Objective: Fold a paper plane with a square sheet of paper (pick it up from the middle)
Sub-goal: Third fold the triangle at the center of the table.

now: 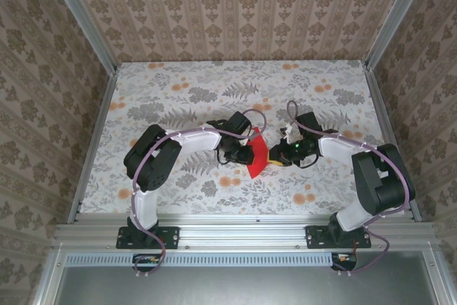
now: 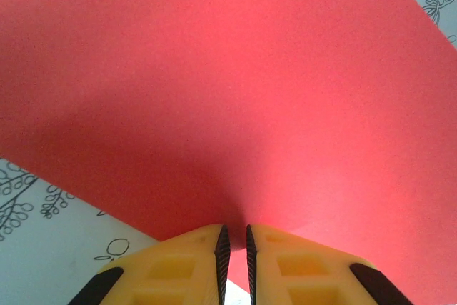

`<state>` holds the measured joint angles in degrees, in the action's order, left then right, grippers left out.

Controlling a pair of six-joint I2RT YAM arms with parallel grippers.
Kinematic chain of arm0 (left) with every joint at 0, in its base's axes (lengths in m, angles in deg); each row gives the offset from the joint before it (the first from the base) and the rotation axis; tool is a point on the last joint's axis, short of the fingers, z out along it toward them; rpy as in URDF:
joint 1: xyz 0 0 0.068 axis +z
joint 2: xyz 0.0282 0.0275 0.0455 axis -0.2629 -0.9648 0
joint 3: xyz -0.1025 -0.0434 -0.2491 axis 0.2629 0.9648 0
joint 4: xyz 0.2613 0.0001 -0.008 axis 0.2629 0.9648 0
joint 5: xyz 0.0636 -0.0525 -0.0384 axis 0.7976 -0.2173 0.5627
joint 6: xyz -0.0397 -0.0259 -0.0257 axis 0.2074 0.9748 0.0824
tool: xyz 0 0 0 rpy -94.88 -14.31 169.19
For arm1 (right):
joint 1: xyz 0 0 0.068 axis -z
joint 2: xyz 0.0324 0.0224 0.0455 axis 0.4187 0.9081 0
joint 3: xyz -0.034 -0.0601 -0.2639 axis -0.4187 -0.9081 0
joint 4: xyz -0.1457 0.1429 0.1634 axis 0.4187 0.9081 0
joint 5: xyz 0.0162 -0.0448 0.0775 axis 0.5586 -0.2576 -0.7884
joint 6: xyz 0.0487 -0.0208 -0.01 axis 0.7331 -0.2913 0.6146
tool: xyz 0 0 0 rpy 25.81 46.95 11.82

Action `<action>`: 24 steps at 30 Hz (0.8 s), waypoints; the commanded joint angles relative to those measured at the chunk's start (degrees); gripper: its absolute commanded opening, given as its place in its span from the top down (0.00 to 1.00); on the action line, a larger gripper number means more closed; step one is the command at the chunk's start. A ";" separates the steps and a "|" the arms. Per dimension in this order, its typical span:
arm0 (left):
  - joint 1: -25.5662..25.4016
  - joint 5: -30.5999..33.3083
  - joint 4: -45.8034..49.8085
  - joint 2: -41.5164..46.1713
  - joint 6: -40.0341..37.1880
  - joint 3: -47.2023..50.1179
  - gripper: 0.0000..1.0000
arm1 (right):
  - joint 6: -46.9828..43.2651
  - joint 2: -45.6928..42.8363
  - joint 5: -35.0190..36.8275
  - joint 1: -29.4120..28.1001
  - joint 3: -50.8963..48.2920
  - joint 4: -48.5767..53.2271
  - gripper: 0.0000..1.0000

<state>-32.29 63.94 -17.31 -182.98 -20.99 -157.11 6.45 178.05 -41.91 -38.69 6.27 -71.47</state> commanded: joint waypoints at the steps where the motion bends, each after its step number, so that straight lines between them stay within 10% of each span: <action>1: 0.51 1.35 2.01 -0.23 -1.55 1.38 0.82 | 0.67 -1.24 -2.04 0.03 0.13 0.20 0.88; 24: 0.84 -1.18 0.88 -0.26 -1.14 0.14 0.82 | 7.05 9.86 -4.37 -3.45 5.04 -10.40 0.98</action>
<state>-31.92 62.83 -17.31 -182.98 -21.39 -157.13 12.33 186.22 -44.81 -41.73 9.59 -79.97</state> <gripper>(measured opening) 0.184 0.068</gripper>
